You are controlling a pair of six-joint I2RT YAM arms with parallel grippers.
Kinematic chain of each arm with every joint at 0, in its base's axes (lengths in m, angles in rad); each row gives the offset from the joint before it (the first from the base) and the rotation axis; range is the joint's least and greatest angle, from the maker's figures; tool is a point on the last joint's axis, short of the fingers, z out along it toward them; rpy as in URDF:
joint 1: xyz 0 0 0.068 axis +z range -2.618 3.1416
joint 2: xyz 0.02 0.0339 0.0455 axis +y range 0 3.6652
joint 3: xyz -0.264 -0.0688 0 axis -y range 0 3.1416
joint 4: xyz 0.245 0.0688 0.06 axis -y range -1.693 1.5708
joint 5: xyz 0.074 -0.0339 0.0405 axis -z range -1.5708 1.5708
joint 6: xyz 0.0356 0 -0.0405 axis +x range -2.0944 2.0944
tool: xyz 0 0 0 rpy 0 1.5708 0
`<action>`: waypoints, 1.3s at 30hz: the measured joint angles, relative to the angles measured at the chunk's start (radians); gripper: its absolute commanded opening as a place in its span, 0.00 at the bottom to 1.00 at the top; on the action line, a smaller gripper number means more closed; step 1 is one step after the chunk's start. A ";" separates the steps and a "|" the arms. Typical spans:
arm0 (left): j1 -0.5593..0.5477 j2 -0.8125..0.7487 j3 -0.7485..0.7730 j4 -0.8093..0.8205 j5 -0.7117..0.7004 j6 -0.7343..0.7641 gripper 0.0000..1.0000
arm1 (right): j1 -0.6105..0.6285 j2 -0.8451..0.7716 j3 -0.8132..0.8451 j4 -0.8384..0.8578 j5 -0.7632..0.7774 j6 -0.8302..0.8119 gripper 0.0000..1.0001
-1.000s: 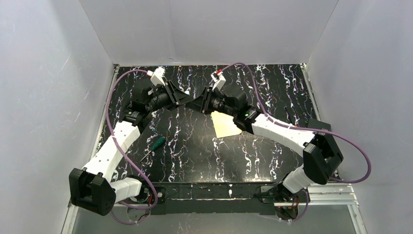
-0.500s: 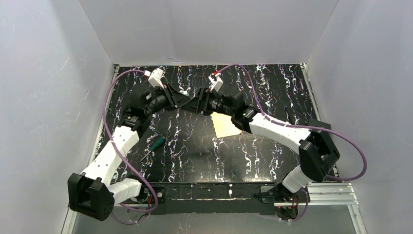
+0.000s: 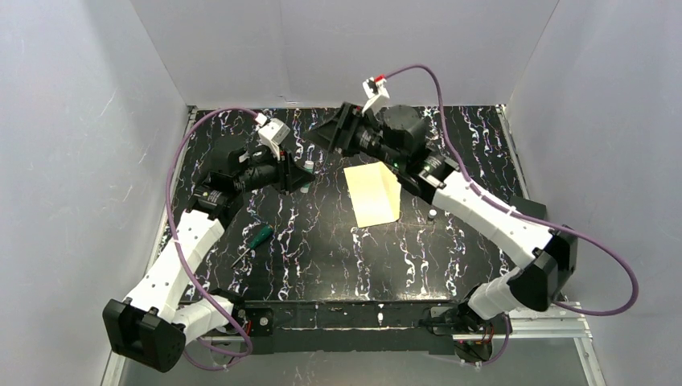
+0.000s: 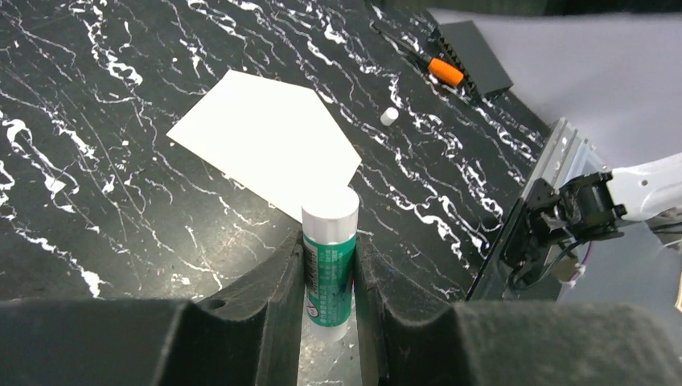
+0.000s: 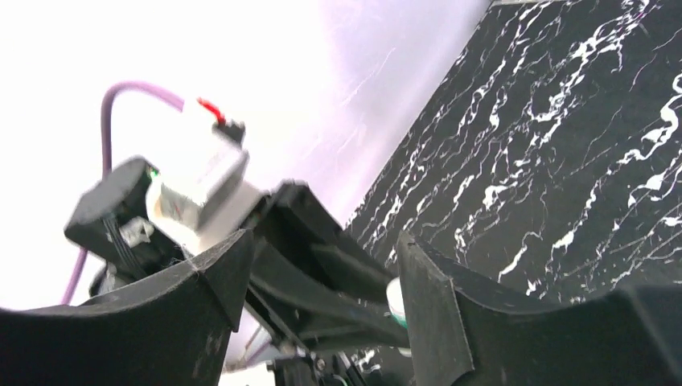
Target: Place the letter into the envelope and seal it
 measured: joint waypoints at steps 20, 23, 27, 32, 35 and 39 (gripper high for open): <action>0.000 0.059 0.089 -0.093 0.105 0.030 0.00 | 0.035 0.163 0.203 -0.318 -0.053 -0.100 0.49; 0.000 0.068 0.100 -0.072 0.167 -0.027 0.00 | 0.033 0.132 0.179 -0.306 -0.079 -0.104 0.39; 0.001 0.067 0.100 -0.019 0.231 -0.108 0.00 | 0.023 0.081 0.120 -0.253 -0.095 -0.092 0.38; 0.001 0.068 0.102 0.023 0.293 -0.174 0.00 | 0.018 0.024 0.040 -0.154 -0.144 -0.063 0.50; 0.001 0.070 0.117 0.038 0.328 -0.201 0.00 | 0.011 0.021 0.037 -0.111 -0.174 -0.048 0.46; 0.008 0.076 0.137 0.065 0.368 -0.225 0.00 | -0.006 -0.002 0.002 -0.037 -0.226 -0.016 0.31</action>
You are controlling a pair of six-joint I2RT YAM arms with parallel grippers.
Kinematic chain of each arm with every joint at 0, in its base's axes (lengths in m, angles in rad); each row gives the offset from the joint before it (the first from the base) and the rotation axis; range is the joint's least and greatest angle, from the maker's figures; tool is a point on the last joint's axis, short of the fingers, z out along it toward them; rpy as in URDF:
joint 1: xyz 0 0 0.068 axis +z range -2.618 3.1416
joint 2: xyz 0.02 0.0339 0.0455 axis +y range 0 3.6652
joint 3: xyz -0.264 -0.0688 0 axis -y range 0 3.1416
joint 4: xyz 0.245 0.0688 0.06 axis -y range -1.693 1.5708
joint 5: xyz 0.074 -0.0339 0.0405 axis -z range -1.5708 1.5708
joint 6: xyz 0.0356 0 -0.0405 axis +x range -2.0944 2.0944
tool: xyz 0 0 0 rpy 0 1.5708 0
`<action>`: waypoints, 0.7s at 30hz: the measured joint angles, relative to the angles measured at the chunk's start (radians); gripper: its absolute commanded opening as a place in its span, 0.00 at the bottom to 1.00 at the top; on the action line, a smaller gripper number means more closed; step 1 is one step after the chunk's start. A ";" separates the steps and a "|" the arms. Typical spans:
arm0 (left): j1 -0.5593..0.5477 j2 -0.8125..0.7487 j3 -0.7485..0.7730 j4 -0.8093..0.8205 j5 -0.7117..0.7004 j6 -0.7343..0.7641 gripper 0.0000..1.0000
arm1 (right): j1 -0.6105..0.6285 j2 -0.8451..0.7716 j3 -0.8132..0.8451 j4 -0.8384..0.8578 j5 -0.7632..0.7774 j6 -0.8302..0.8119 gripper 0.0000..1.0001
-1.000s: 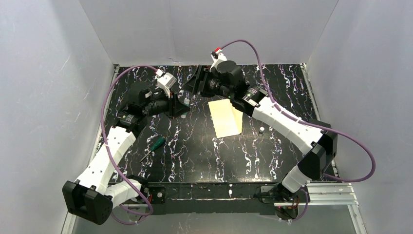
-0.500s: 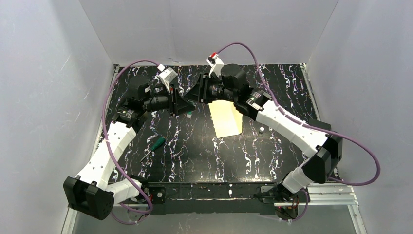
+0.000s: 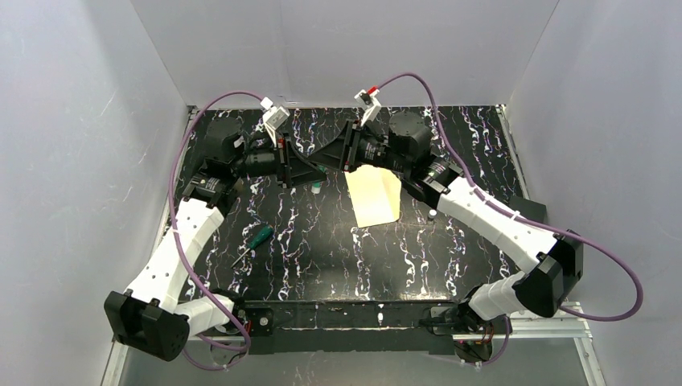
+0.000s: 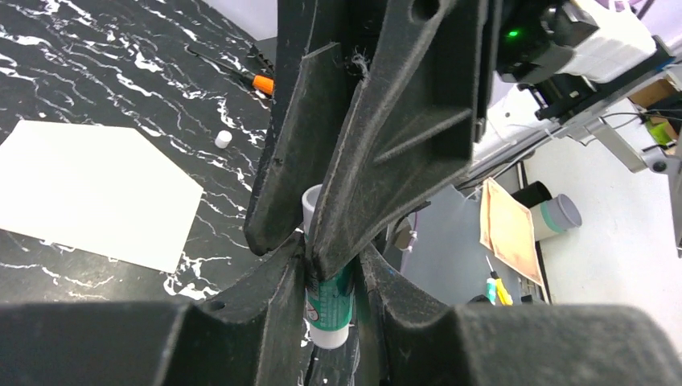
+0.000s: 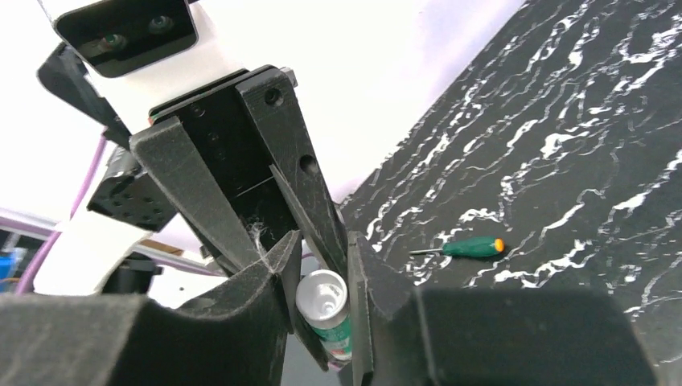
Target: Place the letter into the envelope and seal it
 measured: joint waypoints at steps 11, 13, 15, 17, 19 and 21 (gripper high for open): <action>0.053 0.032 0.029 0.051 0.133 -0.050 0.00 | -0.067 -0.023 -0.037 0.098 -0.210 0.050 0.39; 0.054 0.035 0.029 0.071 0.154 -0.065 0.00 | -0.070 -0.023 -0.037 0.100 -0.221 0.048 0.29; 0.054 0.035 0.029 0.077 0.161 -0.073 0.00 | -0.072 -0.023 -0.037 0.100 -0.226 0.045 0.20; 0.055 0.035 0.029 0.081 0.169 -0.080 0.00 | -0.072 -0.023 -0.037 0.100 -0.225 0.041 0.09; 0.057 0.035 0.029 0.082 0.170 -0.082 0.00 | -0.071 -0.023 -0.037 0.101 -0.215 0.041 0.01; 0.058 0.035 0.029 0.082 0.167 -0.080 0.00 | -0.069 -0.023 -0.038 0.101 -0.189 0.051 0.01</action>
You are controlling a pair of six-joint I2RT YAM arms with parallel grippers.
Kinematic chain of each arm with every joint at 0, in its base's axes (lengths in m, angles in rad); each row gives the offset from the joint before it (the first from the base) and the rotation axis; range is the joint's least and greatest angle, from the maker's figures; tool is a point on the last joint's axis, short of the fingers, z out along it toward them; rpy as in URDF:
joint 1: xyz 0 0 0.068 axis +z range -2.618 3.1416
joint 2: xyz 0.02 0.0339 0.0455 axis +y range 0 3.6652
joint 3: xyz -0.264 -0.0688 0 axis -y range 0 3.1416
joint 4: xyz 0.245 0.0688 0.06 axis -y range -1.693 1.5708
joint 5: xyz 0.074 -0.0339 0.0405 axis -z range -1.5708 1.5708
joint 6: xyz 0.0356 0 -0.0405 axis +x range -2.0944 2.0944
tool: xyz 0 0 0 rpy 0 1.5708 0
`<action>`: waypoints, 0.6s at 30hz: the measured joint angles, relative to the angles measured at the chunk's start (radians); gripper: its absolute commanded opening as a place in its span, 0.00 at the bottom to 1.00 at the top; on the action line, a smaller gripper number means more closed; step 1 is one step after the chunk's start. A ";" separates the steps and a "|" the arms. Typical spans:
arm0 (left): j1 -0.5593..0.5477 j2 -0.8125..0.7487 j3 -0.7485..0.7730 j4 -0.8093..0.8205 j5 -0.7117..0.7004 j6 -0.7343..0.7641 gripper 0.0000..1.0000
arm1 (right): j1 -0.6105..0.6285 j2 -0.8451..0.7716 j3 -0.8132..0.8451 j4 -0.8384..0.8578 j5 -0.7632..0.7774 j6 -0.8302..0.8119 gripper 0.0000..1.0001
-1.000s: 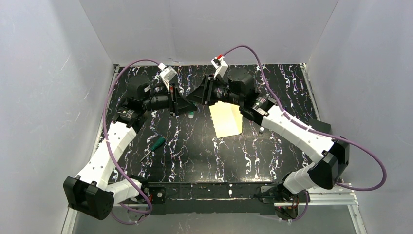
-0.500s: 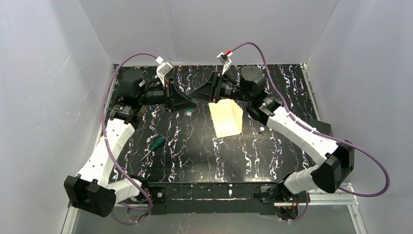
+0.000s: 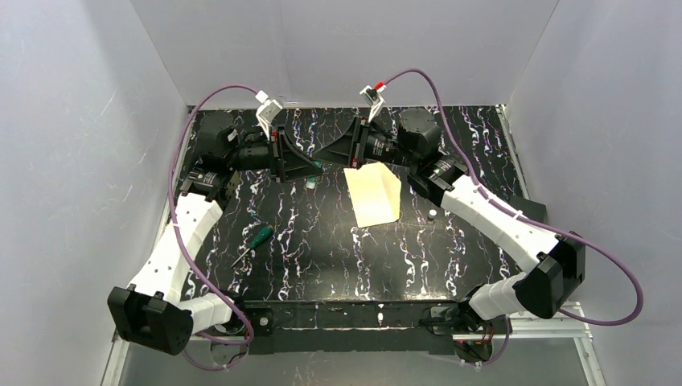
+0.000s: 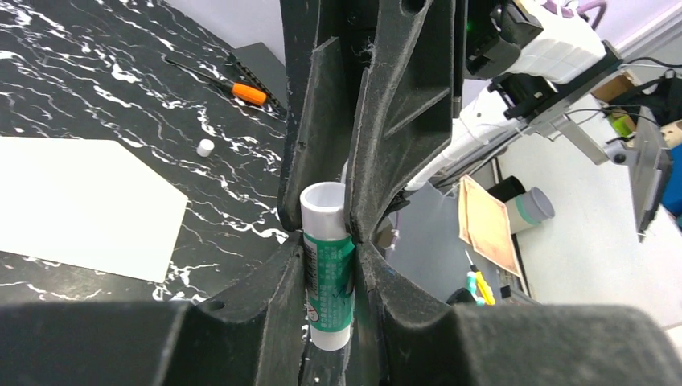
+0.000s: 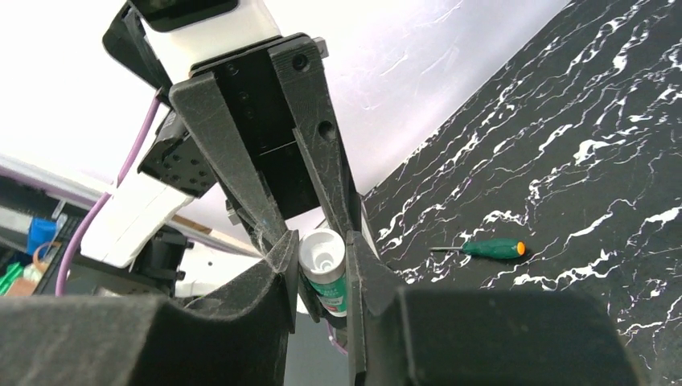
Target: Place the letter into the envelope and seal it
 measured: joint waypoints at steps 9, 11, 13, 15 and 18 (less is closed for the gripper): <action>-0.001 0.022 0.031 -0.158 -0.225 0.281 0.00 | 0.026 0.038 0.021 -0.143 0.312 0.136 0.01; -0.005 0.026 0.030 -0.184 -0.298 0.415 0.00 | 0.035 0.088 0.091 -0.254 0.392 0.183 0.01; -0.008 0.022 0.010 -0.187 -0.364 0.566 0.00 | 0.045 0.145 0.166 -0.348 0.449 0.231 0.01; -0.012 0.008 -0.029 -0.168 -0.415 0.705 0.00 | 0.052 0.193 0.220 -0.420 0.483 0.274 0.01; -0.019 -0.011 -0.098 -0.129 -0.462 0.903 0.00 | 0.060 0.250 0.277 -0.509 0.507 0.353 0.01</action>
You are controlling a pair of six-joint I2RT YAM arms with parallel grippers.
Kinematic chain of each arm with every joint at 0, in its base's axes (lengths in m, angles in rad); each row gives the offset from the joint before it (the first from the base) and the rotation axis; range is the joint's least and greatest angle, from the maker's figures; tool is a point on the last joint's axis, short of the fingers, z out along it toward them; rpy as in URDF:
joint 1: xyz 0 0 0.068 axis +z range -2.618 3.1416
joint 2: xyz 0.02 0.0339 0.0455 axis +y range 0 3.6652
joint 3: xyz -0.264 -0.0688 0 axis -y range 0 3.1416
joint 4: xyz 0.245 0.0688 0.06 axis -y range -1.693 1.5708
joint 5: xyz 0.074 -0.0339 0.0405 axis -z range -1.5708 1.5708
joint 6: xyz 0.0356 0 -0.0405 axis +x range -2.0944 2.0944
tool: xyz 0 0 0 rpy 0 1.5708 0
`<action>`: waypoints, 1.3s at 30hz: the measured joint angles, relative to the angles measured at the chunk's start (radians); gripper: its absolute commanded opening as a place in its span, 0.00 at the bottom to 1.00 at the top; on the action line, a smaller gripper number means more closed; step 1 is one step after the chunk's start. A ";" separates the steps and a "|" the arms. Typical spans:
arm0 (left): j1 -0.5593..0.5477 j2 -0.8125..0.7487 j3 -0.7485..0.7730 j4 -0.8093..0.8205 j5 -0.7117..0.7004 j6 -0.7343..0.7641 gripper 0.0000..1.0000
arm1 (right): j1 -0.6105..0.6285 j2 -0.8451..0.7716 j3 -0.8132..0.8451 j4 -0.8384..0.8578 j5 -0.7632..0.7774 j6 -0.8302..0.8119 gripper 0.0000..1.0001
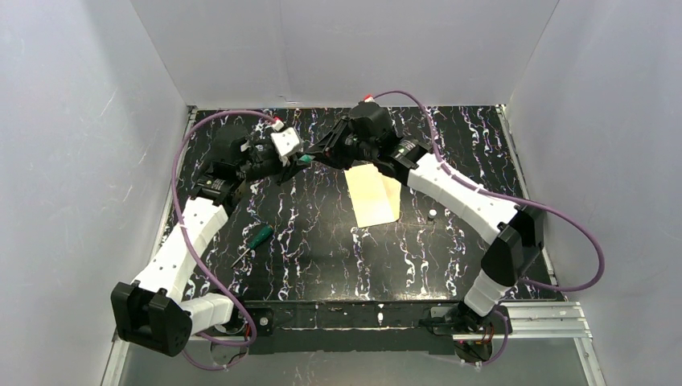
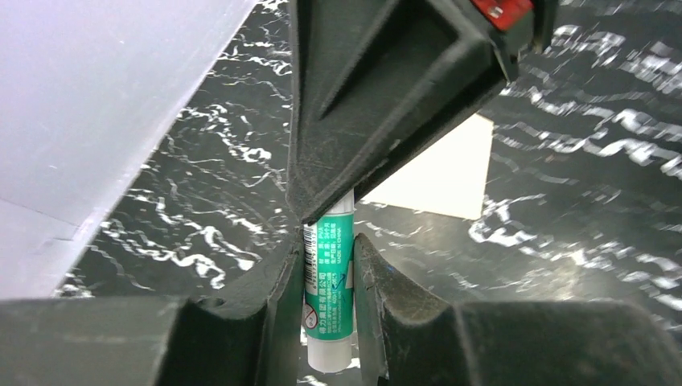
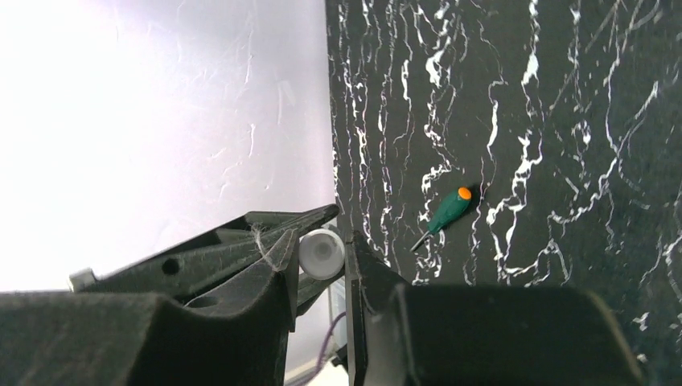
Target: Place the letter into the envelope and seal it
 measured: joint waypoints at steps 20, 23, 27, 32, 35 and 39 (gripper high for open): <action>0.005 0.015 0.003 -0.097 0.305 -0.454 0.00 | -0.188 -0.208 -0.264 0.193 -0.488 -0.491 0.87; 0.005 0.016 -0.001 -0.040 0.352 -0.607 0.00 | -0.175 -0.235 -0.239 0.221 -0.647 -0.586 0.86; 0.005 0.020 -0.001 0.048 0.415 -0.739 0.00 | -0.149 -0.230 -0.219 0.276 -0.803 -0.640 0.85; 0.005 0.014 -0.002 0.123 0.460 -0.787 0.00 | -0.135 -0.197 -0.150 0.201 -0.819 -0.731 0.85; 0.005 0.016 -0.002 0.139 0.497 -0.801 0.00 | -0.134 -0.174 -0.124 0.159 -0.809 -0.773 0.82; 0.005 0.017 -0.002 0.145 0.530 -0.800 0.00 | -0.134 -0.153 -0.117 0.126 -0.805 -0.794 0.62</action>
